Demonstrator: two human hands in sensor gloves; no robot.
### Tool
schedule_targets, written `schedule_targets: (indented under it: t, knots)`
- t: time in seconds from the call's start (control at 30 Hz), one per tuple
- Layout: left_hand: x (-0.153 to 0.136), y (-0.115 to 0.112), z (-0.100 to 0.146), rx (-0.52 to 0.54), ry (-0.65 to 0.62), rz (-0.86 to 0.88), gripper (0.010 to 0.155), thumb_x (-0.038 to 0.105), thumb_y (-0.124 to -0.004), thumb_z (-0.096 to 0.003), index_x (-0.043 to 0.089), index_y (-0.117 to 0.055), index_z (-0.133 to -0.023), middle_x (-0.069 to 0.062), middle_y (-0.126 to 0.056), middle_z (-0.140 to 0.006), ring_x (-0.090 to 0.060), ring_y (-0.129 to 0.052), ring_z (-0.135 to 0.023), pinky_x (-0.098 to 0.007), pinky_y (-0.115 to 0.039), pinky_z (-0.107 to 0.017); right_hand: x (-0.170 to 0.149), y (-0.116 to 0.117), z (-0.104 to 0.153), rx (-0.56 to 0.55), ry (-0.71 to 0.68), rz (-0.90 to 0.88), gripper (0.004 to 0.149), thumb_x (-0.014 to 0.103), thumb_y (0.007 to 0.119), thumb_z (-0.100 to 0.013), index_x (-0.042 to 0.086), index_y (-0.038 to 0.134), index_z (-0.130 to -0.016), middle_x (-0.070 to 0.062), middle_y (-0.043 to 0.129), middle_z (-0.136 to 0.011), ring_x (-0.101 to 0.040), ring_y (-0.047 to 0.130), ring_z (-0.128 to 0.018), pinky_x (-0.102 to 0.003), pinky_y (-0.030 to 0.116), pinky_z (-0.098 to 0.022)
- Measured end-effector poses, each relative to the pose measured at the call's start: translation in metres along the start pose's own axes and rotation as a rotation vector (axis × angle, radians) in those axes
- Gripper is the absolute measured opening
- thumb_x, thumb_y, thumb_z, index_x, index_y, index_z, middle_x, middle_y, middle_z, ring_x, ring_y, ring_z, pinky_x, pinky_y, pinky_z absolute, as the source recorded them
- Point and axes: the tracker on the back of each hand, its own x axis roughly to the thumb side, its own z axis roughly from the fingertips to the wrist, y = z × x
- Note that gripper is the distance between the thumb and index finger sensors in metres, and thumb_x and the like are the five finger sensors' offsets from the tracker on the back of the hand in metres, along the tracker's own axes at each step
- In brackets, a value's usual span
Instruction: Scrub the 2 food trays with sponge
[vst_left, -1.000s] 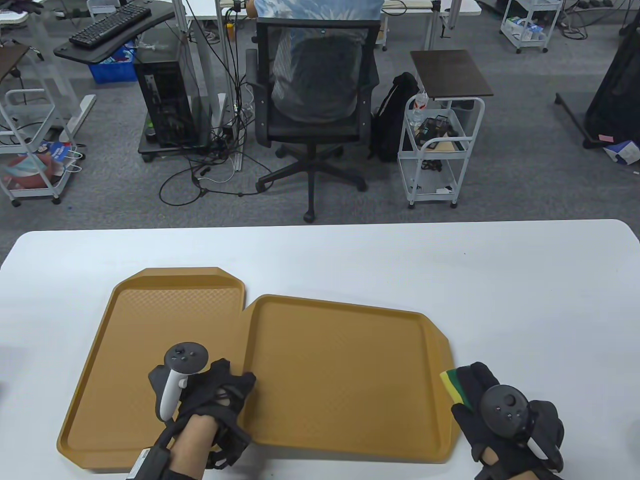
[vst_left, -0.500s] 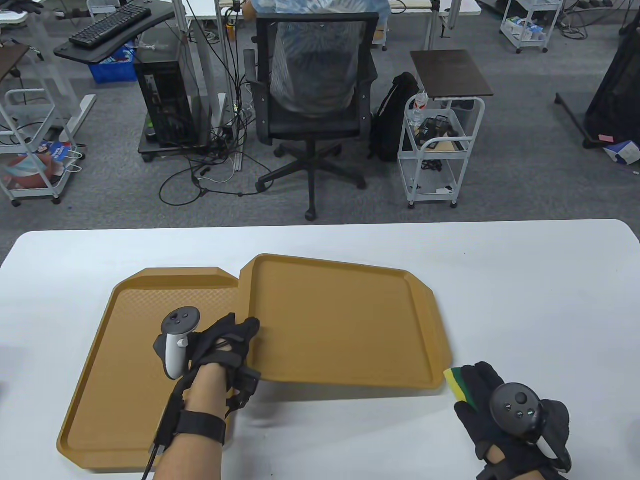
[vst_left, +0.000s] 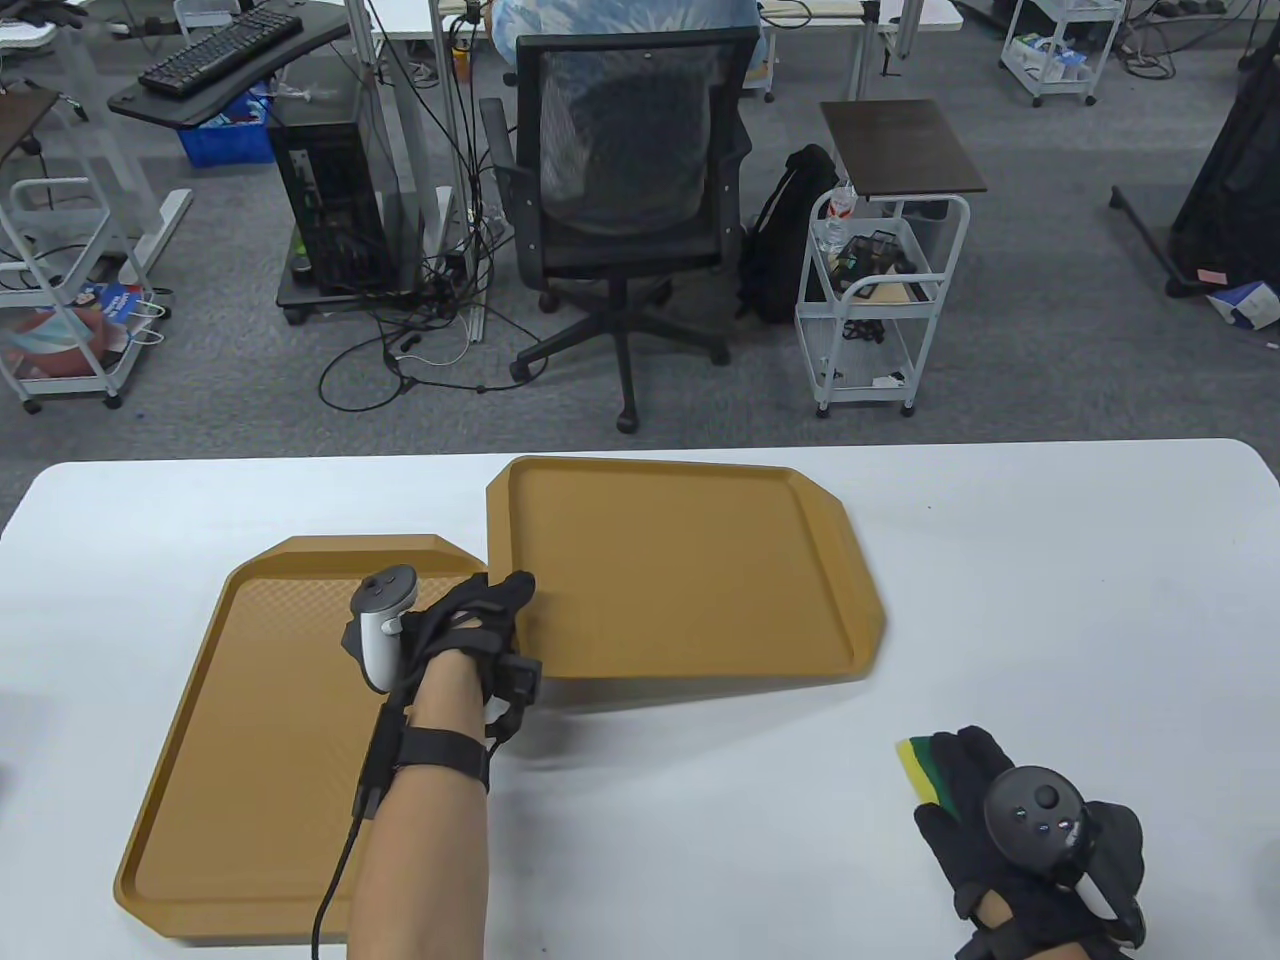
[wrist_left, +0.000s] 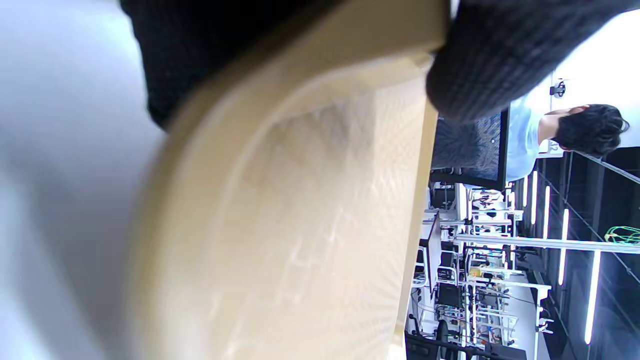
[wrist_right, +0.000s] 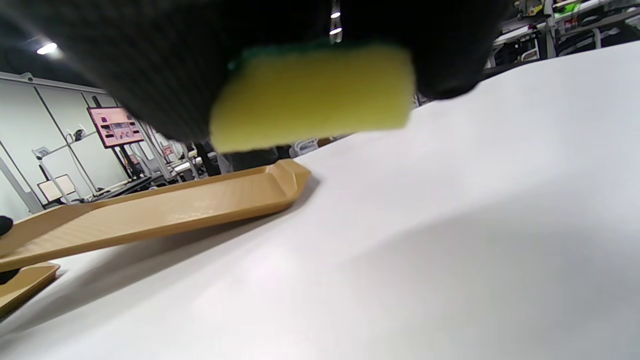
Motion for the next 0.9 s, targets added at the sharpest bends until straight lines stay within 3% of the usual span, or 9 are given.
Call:
schedule_targets:
  t: [0.03, 0.1, 0.17, 0.3, 0.43, 0.9]
  knots:
    - [0.002, -0.001, -0.001, 0.015, 0.001, -0.033, 0.070, 0.046, -0.089, -0.0482, 0.020, -0.060, -0.107, -0.003, -0.088, -0.096, -0.026, -0.111, -0.065, -0.039, -0.095, -0.048, 0.000, 0.000, 0.000, 0.004, -0.001, -0.001, 0.068, 0.040, 0.090, -0.044, 0.024, 0.063, -0.105, -0.011, 0.055, -0.113, -0.042, 0.080, -0.084, -0.055, 0.074, -0.062]
    - [0.011, -0.003, 0.003, 0.181, 0.022, -0.227, 0.072, 0.039, -0.087, -0.0494, 0.018, -0.054, -0.110, -0.005, -0.085, -0.099, -0.026, -0.109, -0.071, -0.039, -0.095, -0.053, 0.002, 0.000, 0.002, 0.005, -0.007, 0.004, 0.068, 0.040, 0.090, -0.045, 0.024, 0.063, -0.105, -0.011, 0.055, -0.113, -0.042, 0.080, -0.084, -0.055, 0.074, -0.062]
    - [0.021, -0.006, 0.005, 0.334, 0.020, -0.459, 0.074, 0.038, -0.089, -0.0476, 0.017, -0.055, -0.110, -0.003, -0.089, -0.093, -0.024, -0.105, -0.070, -0.040, -0.091, -0.053, 0.004, 0.001, 0.002, 0.002, -0.015, 0.014, 0.068, 0.040, 0.090, -0.045, 0.024, 0.063, -0.105, -0.011, 0.055, -0.113, -0.042, 0.080, -0.084, -0.055, 0.074, -0.062]
    - [0.033, -0.015, 0.002, 0.515, 0.034, -0.767, 0.074, 0.041, -0.094, -0.0429, 0.023, -0.065, -0.109, -0.005, -0.091, -0.087, -0.023, -0.100, -0.058, -0.041, -0.088, -0.049, 0.005, 0.002, 0.003, 0.003, -0.018, 0.026, 0.068, 0.040, 0.090, -0.045, 0.024, 0.063, -0.105, -0.011, 0.055, -0.113, -0.042, 0.080, -0.083, -0.055, 0.074, -0.062]
    - [0.033, -0.018, -0.005, 0.591, -0.006, -0.865, 0.070, 0.038, -0.095, -0.0422, 0.026, -0.071, -0.107, -0.006, -0.083, -0.097, -0.025, -0.102, -0.063, -0.041, -0.088, -0.052, 0.005, 0.002, 0.004, 0.006, -0.019, 0.026, 0.068, 0.040, 0.090, -0.045, 0.024, 0.063, -0.105, -0.011, 0.055, -0.113, -0.042, 0.080, -0.083, -0.055, 0.074, -0.062]
    - [0.024, -0.016, -0.013, 0.559, 0.011, -0.908, 0.065, 0.035, -0.094, -0.0420, 0.027, -0.075, -0.104, -0.005, -0.084, -0.100, -0.027, -0.101, -0.066, -0.041, -0.088, -0.056, 0.012, 0.009, 0.004, 0.012, -0.041, 0.071, 0.067, 0.040, 0.090, -0.045, 0.024, 0.064, -0.104, -0.011, 0.056, -0.113, -0.042, 0.080, -0.083, -0.054, 0.075, -0.061]
